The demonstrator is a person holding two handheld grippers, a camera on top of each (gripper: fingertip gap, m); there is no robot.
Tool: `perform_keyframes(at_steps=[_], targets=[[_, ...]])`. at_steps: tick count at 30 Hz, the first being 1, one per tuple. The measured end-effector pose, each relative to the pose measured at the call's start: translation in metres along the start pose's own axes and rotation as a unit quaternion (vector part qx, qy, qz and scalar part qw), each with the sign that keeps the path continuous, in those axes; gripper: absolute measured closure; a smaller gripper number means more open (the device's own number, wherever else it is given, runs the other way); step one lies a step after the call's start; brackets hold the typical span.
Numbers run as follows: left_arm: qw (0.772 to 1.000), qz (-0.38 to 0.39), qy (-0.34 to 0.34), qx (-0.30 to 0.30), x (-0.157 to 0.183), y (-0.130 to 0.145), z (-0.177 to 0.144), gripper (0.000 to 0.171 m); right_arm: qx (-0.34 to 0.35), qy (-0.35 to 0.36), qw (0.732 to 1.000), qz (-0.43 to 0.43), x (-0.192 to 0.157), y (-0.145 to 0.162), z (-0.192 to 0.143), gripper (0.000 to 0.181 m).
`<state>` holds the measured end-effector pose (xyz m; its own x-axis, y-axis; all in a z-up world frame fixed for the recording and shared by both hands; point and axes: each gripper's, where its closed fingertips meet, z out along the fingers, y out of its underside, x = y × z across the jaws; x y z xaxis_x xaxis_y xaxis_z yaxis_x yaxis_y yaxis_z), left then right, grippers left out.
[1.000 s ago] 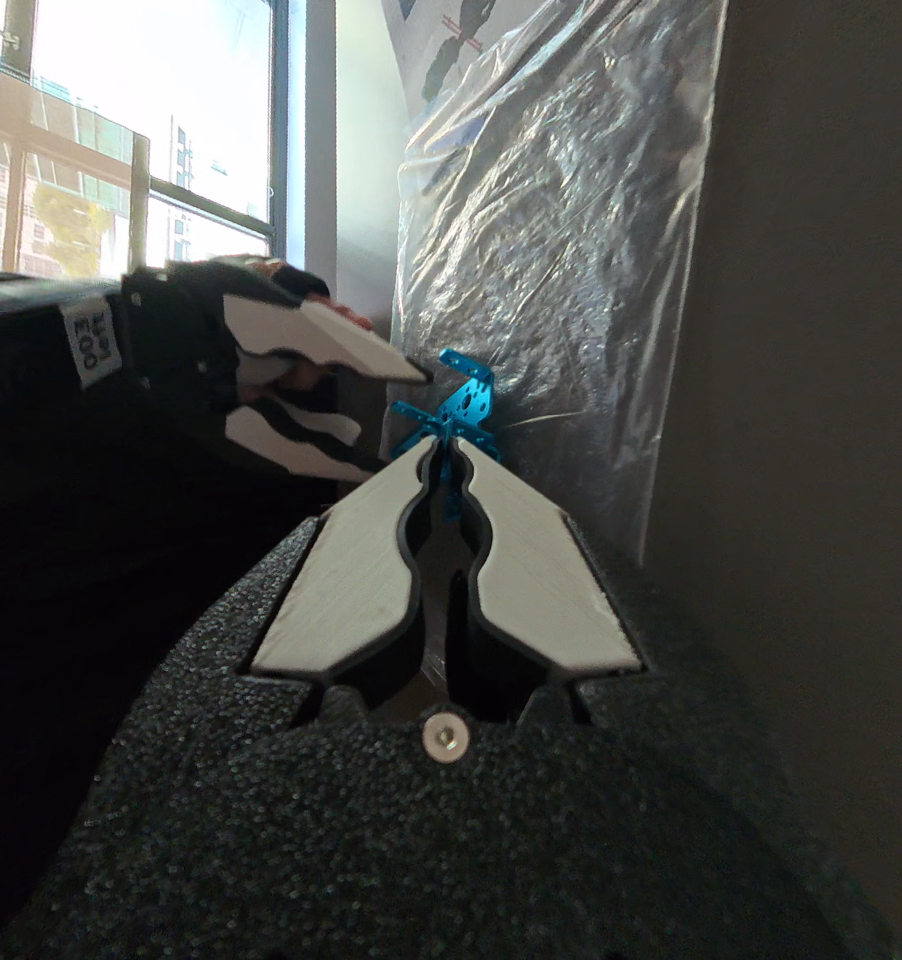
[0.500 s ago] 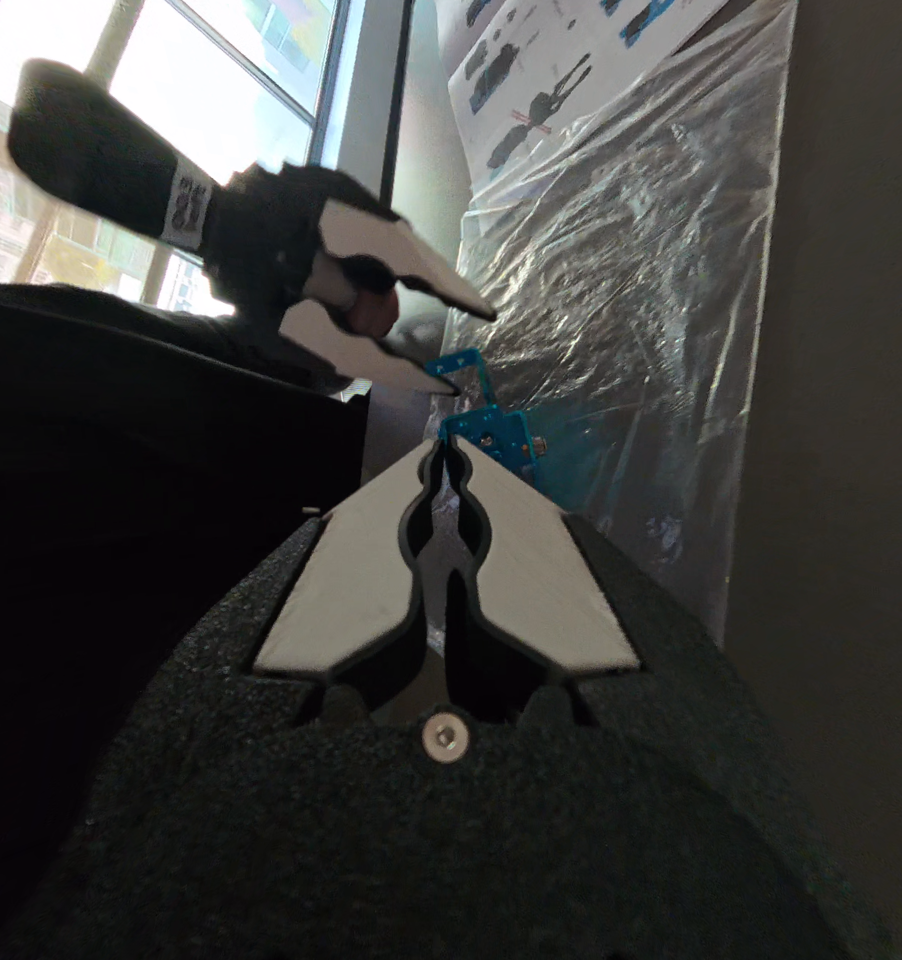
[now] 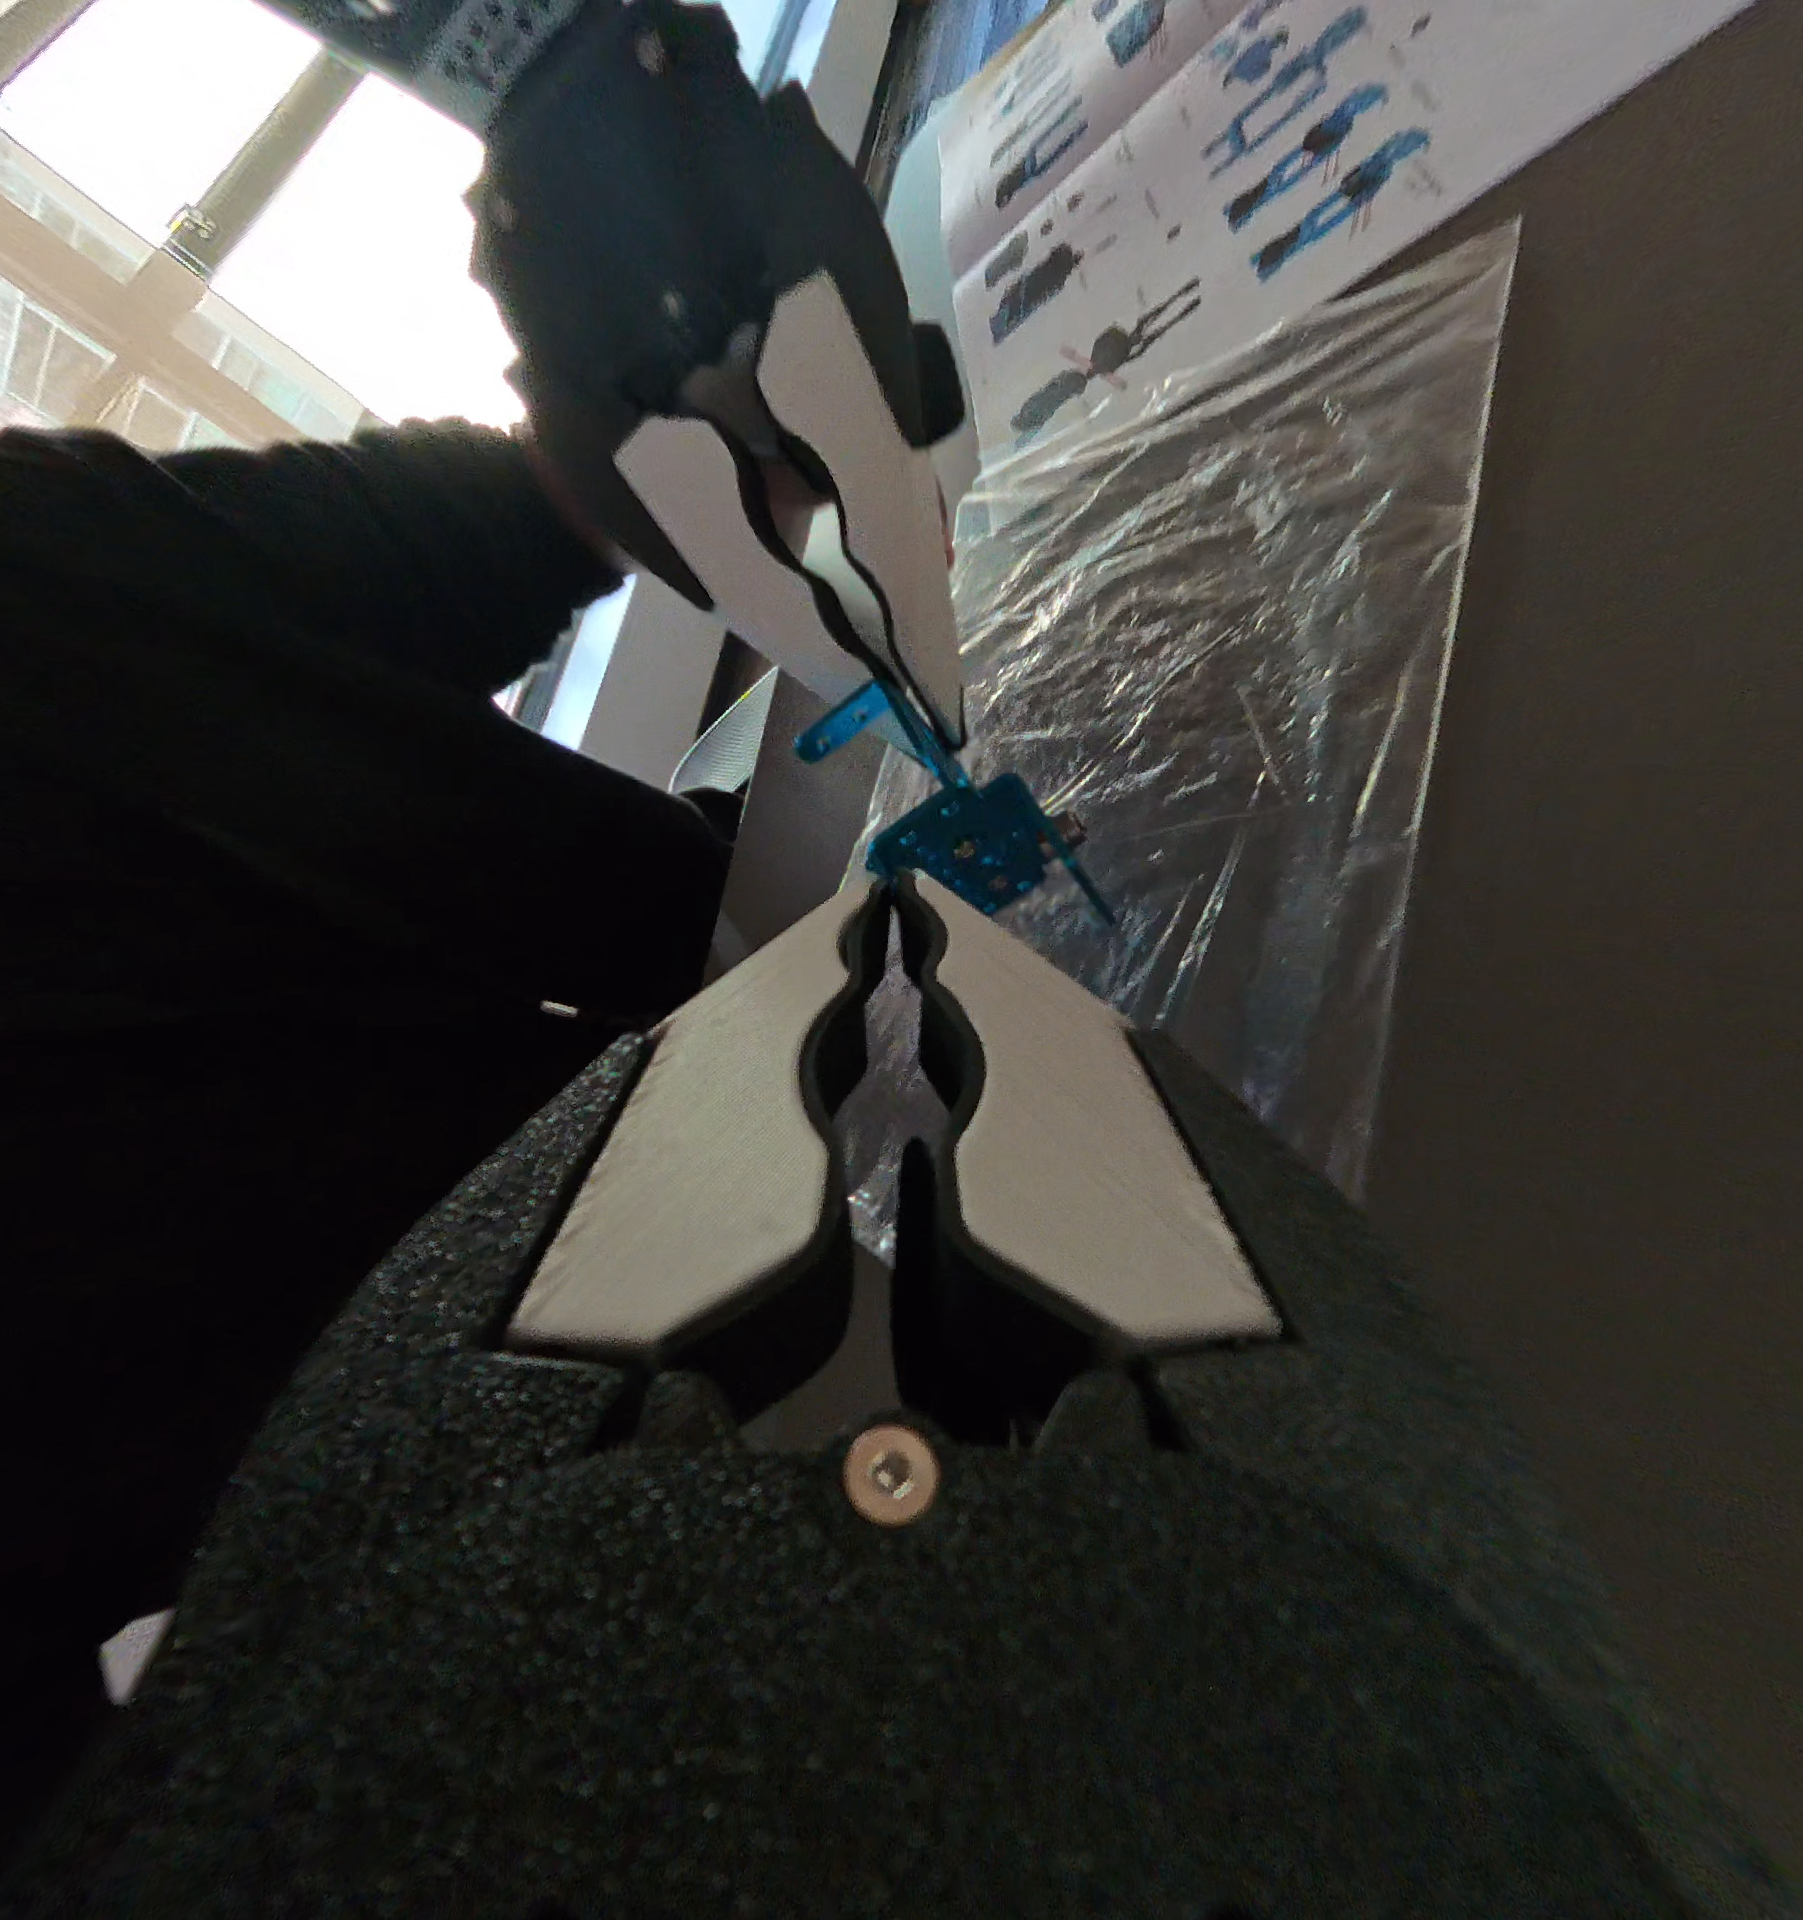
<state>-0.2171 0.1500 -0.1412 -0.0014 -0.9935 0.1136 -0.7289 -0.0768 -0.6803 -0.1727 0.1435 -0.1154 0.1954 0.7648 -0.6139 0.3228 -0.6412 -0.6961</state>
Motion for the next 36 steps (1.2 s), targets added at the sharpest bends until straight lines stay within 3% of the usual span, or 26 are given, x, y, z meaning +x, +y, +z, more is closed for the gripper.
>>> perform_keyframes(at_steps=[4,9,13,18,19,21,23,26,29,31,34,36], targets=[[0.992,0.032,0.021,-0.117,-0.008,-0.011,-0.016,0.170,-0.026,0.071,0.997,-0.025,0.017,0.008,-0.001,0.181],[0.960,0.067,0.023,-0.270,-0.020,-0.009,-0.018,0.170,-0.055,0.135,0.989,-0.033,0.037,0.018,0.011,0.179],[0.942,0.065,0.042,-0.327,-0.022,0.002,-0.010,0.169,-0.086,0.192,0.976,-0.052,0.051,0.027,0.000,0.178],[0.951,0.074,0.041,-0.299,-0.024,-0.005,-0.004,0.168,-0.001,0.225,0.966,-0.124,0.046,-0.002,-0.031,0.174],[0.953,0.081,0.039,-0.288,-0.024,-0.006,-0.004,0.159,0.029,0.233,0.958,-0.162,0.043,-0.009,-0.039,0.174],[0.963,0.082,0.037,-0.256,-0.023,-0.012,-0.003,0.142,0.113,0.263,0.925,-0.249,0.035,-0.028,-0.062,0.173],[0.974,0.076,0.053,-0.208,-0.018,-0.018,-0.003,0.142,0.156,0.291,0.897,-0.294,0.025,-0.036,-0.087,0.161],[0.986,0.087,0.058,-0.130,-0.016,-0.027,-0.006,0.134,0.098,0.359,0.906,-0.201,0.032,-0.010,-0.126,0.134],[0.992,0.123,0.021,-0.022,-0.026,-0.049,-0.013,0.135,0.045,0.414,0.906,-0.081,0.040,0.042,-0.173,0.143],[0.987,0.159,-0.001,0.017,-0.031,-0.067,-0.009,0.135,0.040,0.435,0.899,-0.023,0.050,0.072,-0.201,0.140],[0.972,0.228,-0.040,0.040,-0.039,-0.111,0.019,0.138,0.066,0.453,0.889,0.015,0.070,0.087,-0.225,0.143],[0.960,0.267,-0.081,0.003,-0.055,-0.134,0.058,0.136,0.120,0.429,0.895,0.021,0.072,0.080,-0.227,0.146]])
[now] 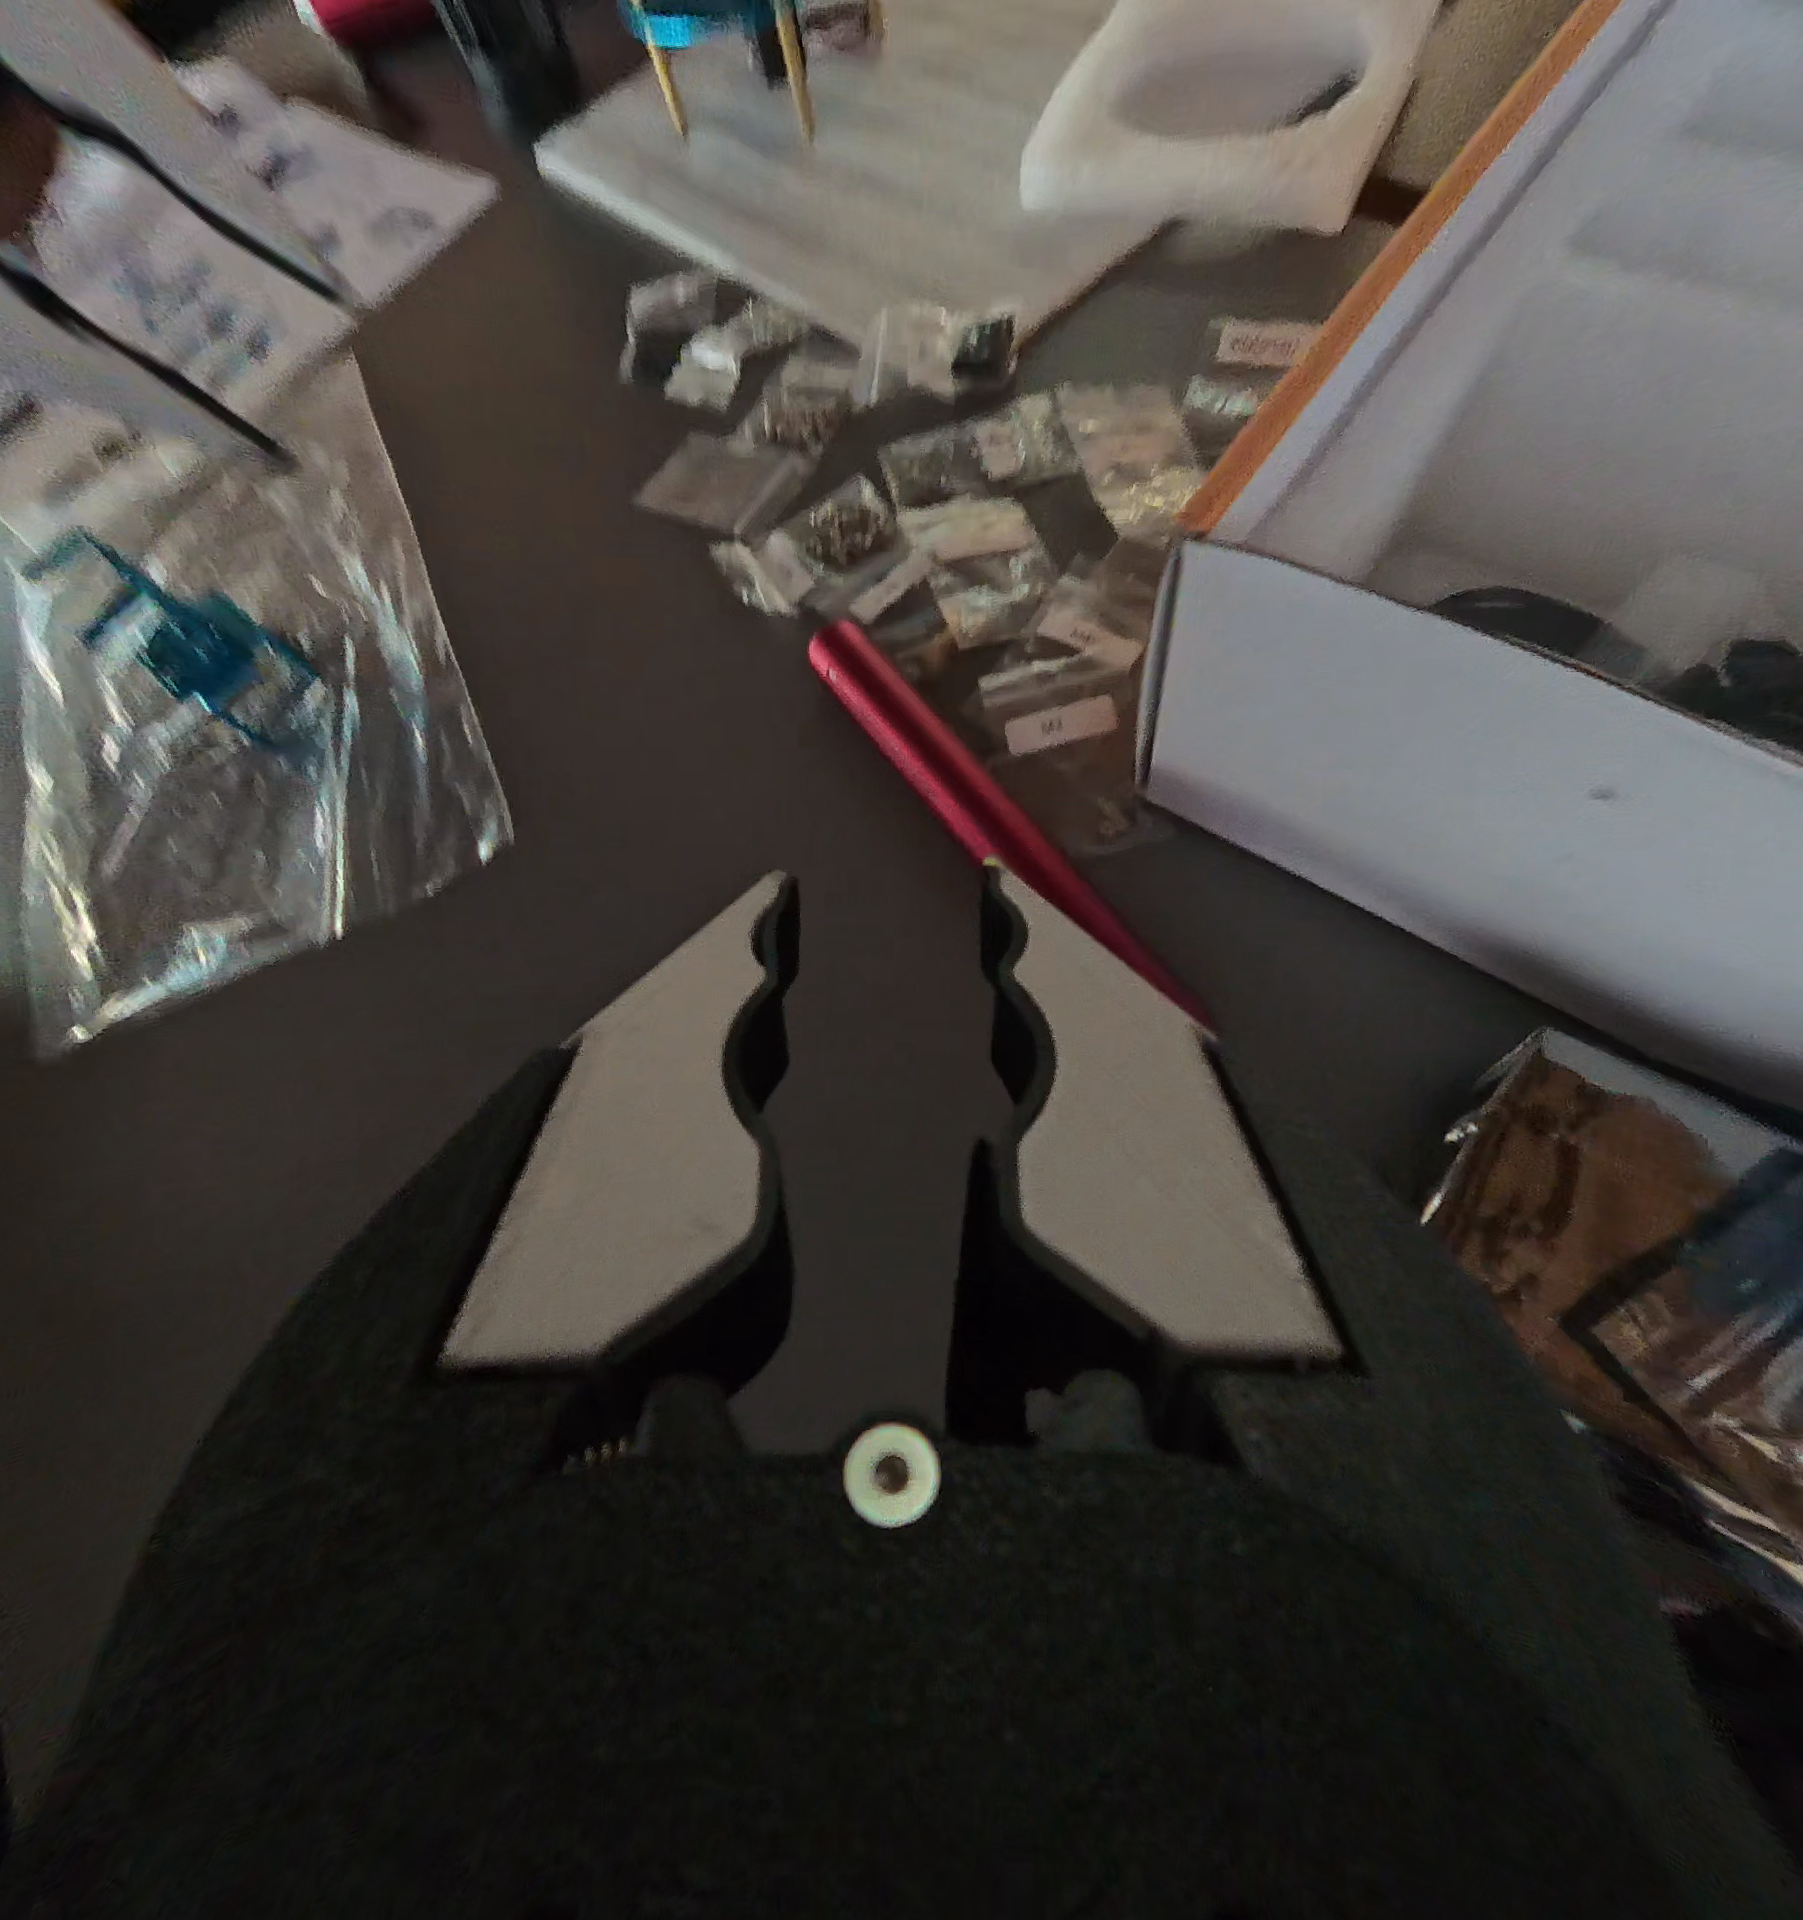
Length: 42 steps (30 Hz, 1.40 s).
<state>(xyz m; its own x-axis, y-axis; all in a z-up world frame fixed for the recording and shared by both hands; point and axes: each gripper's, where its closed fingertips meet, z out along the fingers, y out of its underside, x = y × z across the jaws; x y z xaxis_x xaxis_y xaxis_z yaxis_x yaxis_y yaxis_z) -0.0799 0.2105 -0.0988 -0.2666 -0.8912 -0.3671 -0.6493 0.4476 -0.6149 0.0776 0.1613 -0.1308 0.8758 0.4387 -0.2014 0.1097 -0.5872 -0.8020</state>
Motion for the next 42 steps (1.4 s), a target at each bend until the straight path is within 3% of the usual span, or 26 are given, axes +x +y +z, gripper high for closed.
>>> perform_keyframes(at_steps=[2,6,8,11,13,16,18,20,24,27,28,30,31,32,33,35,37,40,42], targets=[[0.999,0.004,0.009,-0.040,-0.009,-0.006,0.048,0.131,0.049,-0.002,0.999,0.015,0.006,-0.007,-0.002,0.150],[0.993,-0.011,0.081,-0.083,-0.008,-0.007,0.114,0.127,0.056,0.082,0.994,-0.046,0.023,-0.001,-0.018,0.154],[0.990,0.001,0.100,-0.105,-0.010,-0.004,0.130,0.129,0.022,0.079,0.995,-0.052,0.023,0.015,-0.011,0.148],[0.982,0.008,0.145,-0.124,-0.003,-0.003,0.137,0.151,-0.064,0.112,0.987,-0.092,0.030,0.041,0.007,0.133],[0.976,-0.003,0.154,-0.156,-0.002,-0.002,0.136,0.151,-0.073,0.137,0.978,-0.142,0.027,0.040,0.015,0.130],[0.956,-0.075,0.206,-0.196,0.014,-0.007,0.125,0.151,-0.070,0.164,0.966,-0.185,0.019,0.034,0.024,0.128],[0.931,-0.164,0.265,-0.189,0.031,-0.024,0.113,0.151,-0.086,0.205,0.951,-0.216,0.023,0.035,0.029,0.125],[0.896,-0.266,0.317,-0.159,0.043,-0.046,0.099,0.152,-0.091,0.232,0.936,-0.248,0.019,0.031,0.031,0.123],[0.858,-0.364,0.347,-0.106,0.050,-0.060,0.077,0.150,-0.111,0.294,0.897,-0.311,0.011,0.032,0.030,0.153],[0.823,-0.419,0.382,-0.024,0.058,-0.076,0.046,0.148,-0.098,0.360,0.835,-0.403,-0.005,0.014,0.019,0.162],[0.810,-0.424,0.405,0.012,0.063,-0.085,0.027,0.144,-0.074,0.370,0.826,-0.418,-0.015,0.004,0.013,0.162],[0.792,-0.396,0.455,0.093,0.071,-0.099,-0.023,0.138,0.004,0.302,0.878,-0.371,-0.050,-0.012,0.013,0.163],[0.786,-0.390,0.458,0.139,0.067,-0.104,-0.047,0.123,0.051,0.259,0.902,-0.341,-0.069,-0.021,0.012,0.163],[0.788,-0.380,0.448,0.186,0.058,-0.103,-0.069,0.117,0.104,0.197,0.922,-0.318,-0.093,-0.031,0.011,0.164],[0.807,-0.354,0.418,0.219,0.049,-0.095,-0.084,0.117,0.156,0.132,0.935,-0.291,-0.118,-0.042,0.009,0.164],[0.880,-0.265,0.305,0.248,0.033,-0.066,-0.091,0.117,0.241,-0.001,0.943,-0.229,-0.166,-0.067,0.003,0.163],[0.923,-0.179,0.237,0.243,0.036,-0.041,-0.093,0.117,0.308,-0.109,0.925,-0.193,-0.209,-0.093,-0.005,0.163],[0.939,-0.095,0.207,0.259,0.061,-0.028,-0.104,0.114,0.346,-0.229,0.893,-0.172,-0.256,-0.119,-0.005,0.163],[0.942,-0.053,0.174,0.283,0.072,-0.028,-0.115,0.117,0.349,-0.241,0.888,-0.179,-0.273,-0.131,0.007,0.164]])
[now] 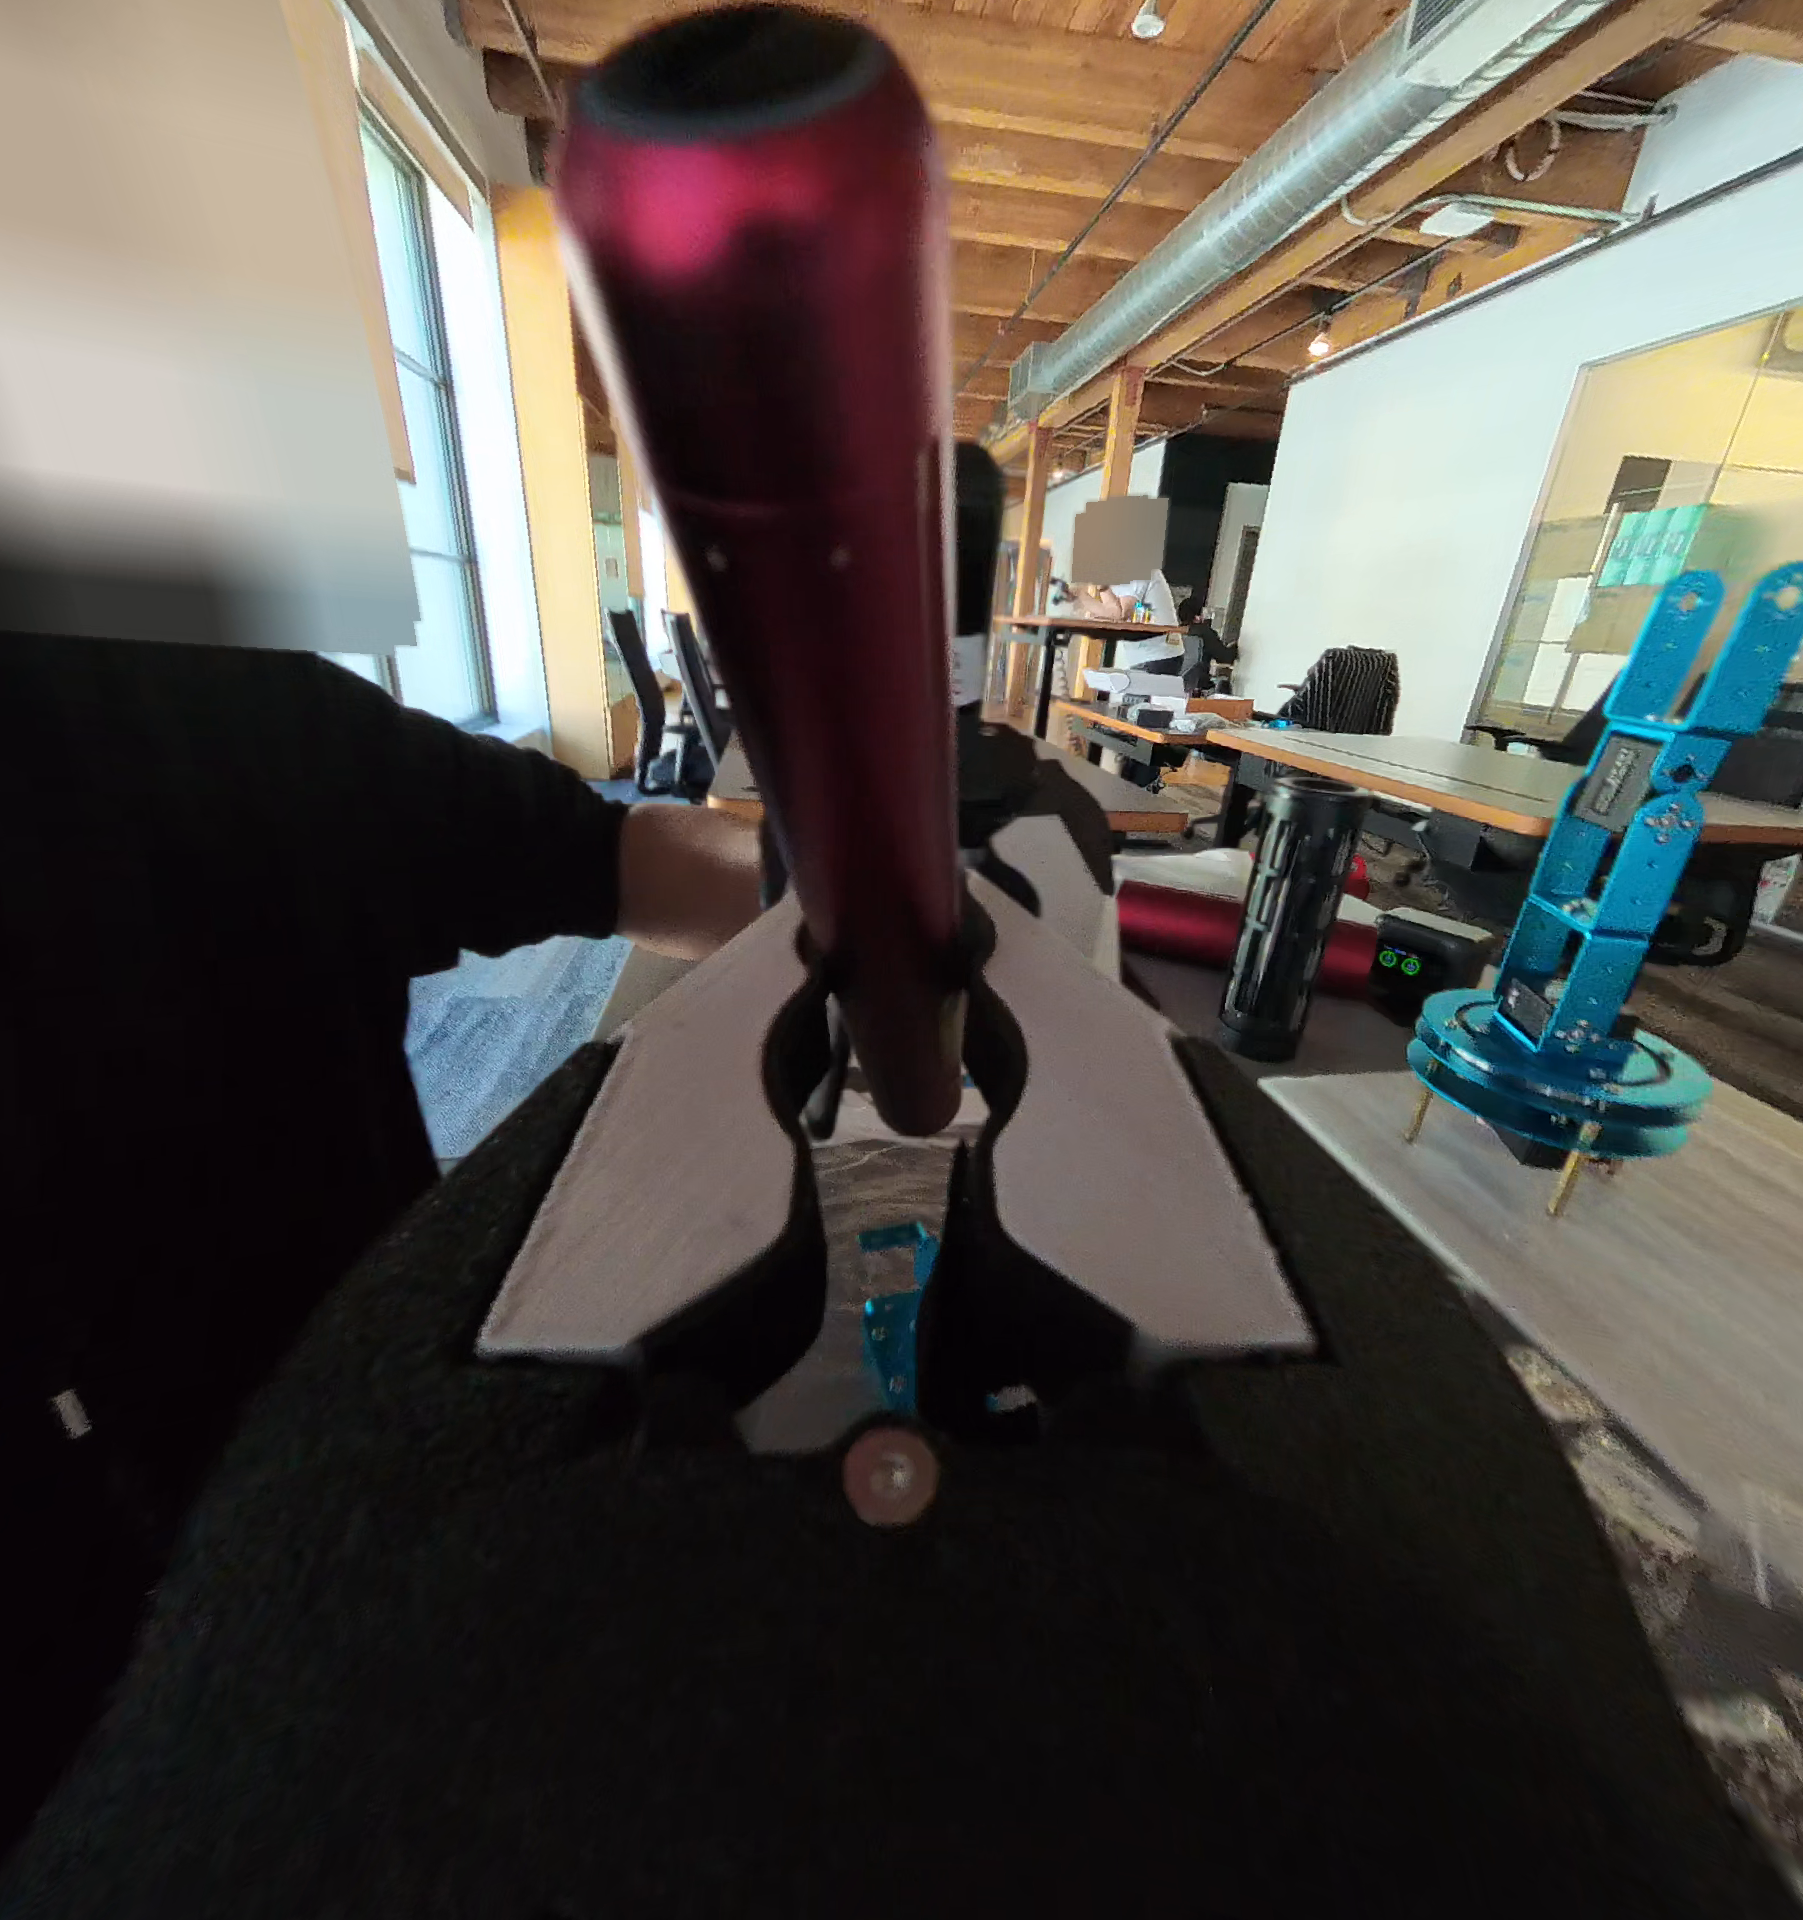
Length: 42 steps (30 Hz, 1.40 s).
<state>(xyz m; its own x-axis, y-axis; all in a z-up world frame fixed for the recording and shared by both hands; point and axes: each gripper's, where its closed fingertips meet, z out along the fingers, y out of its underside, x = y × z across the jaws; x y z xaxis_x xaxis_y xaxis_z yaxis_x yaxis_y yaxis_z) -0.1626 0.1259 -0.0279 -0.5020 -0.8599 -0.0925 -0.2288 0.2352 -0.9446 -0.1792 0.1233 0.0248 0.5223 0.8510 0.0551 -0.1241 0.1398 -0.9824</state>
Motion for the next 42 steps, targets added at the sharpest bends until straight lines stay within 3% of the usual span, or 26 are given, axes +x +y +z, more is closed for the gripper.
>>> perform_keyframes(at_steps=[3,6,9,17,22,30,33,35,42], targets=[[0.998,0.060,-0.034,-0.005,0.007,0.004,-0.012,0.149,-0.022,-0.011,0.999,-0.021,-0.001,0.010,0.027,0.164],[0.988,0.118,-0.092,-0.044,-0.001,0.015,-0.027,0.150,-0.058,-0.022,0.998,-0.029,0.000,0.021,0.041,0.162],[0.958,0.215,-0.167,-0.086,-0.012,0.026,-0.041,0.150,-0.135,-0.001,0.987,-0.088,0.004,0.039,0.049,0.160],[0.932,0.269,-0.221,-0.100,-0.019,0.027,-0.051,0.151,-0.248,0.038,0.937,-0.243,0.013,0.057,0.057,0.157],[0.895,0.336,-0.277,-0.099,-0.020,0.019,-0.051,0.150,-0.239,0.036,0.924,-0.296,0.010,0.052,0.055,0.159],[0.881,0.361,-0.296,-0.083,-0.018,0.012,-0.054,0.149,-0.213,0.046,0.913,-0.345,0.005,0.046,0.055,0.160],[0.894,0.328,-0.293,-0.086,-0.024,0.018,-0.055,0.141,-0.190,0.032,0.920,-0.342,0.001,0.045,0.053,0.160],[0.907,0.307,-0.276,-0.090,-0.025,0.025,-0.052,0.148,-0.179,0.027,0.927,-0.329,0.001,0.047,0.051,0.160],[0.864,0.366,-0.322,-0.126,-0.039,0.039,-0.048,0.150,-0.203,0.053,0.925,-0.318,0.014,0.065,0.046,0.159]])
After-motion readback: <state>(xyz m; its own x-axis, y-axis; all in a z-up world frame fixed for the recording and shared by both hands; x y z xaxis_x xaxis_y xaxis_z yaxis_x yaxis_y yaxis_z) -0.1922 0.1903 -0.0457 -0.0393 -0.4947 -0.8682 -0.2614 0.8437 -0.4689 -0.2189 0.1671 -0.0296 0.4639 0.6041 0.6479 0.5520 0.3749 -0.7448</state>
